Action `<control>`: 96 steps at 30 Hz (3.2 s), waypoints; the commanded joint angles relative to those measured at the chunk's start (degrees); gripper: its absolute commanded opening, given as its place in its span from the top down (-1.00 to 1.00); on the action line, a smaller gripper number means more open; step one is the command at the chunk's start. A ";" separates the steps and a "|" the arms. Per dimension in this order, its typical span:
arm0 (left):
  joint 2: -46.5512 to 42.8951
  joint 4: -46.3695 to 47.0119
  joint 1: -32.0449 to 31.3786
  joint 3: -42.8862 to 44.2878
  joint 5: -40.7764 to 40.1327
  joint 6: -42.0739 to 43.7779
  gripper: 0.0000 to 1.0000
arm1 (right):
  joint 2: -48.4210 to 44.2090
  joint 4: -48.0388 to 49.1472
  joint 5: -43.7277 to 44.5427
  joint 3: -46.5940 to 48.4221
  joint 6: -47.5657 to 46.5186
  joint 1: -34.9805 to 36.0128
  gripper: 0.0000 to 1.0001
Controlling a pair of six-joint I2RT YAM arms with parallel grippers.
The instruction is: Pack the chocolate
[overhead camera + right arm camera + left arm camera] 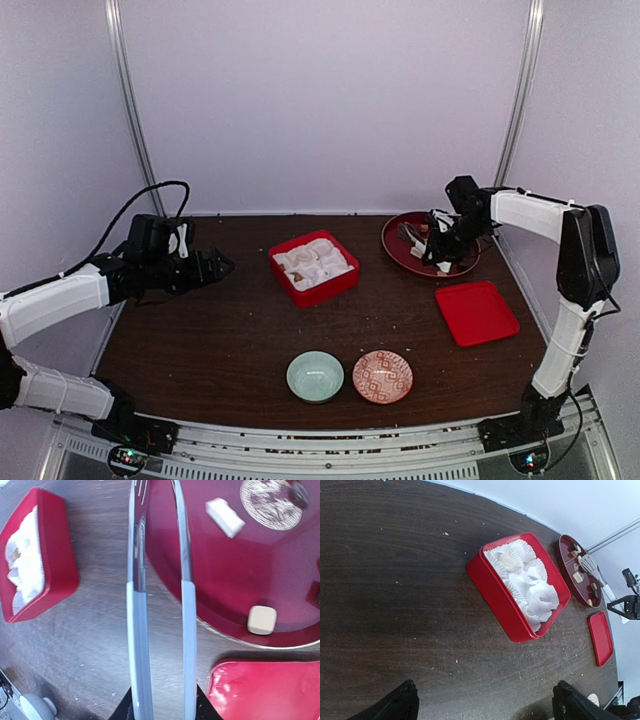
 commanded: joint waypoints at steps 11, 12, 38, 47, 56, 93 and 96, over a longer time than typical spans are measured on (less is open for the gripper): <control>-0.17 2.24 0.48 0.97 0.18 0.51 -0.92 | -4.54 -3.92 10.83 -0.66 -4.84 -2.16 0.46; -0.02 2.31 0.48 0.97 0.21 0.50 -0.92 | -4.69 -3.72 11.05 -1.59 -5.07 -2.54 0.45; -0.55 2.45 0.49 0.26 0.07 0.04 -0.92 | 3.91 -1.88 3.78 -0.51 -7.25 -3.44 0.29; -0.49 2.53 0.52 0.18 0.19 -0.10 -0.92 | 4.20 -1.55 3.79 -0.13 -6.22 -3.44 0.39; -0.50 2.48 0.51 0.18 0.08 -0.08 -0.92 | 0.56 -2.62 5.14 0.34 -5.41 -3.39 0.65; -4.67 1.24 0.48 -0.68 -3.58 4.87 -0.95 | 11.95 -12.38 1.97 22.74 -6.99 24.66 0.66; -3.96 1.11 0.48 -0.53 -3.34 4.46 -0.95 | 13.40 -13.00 2.17 24.01 -7.08 24.93 0.61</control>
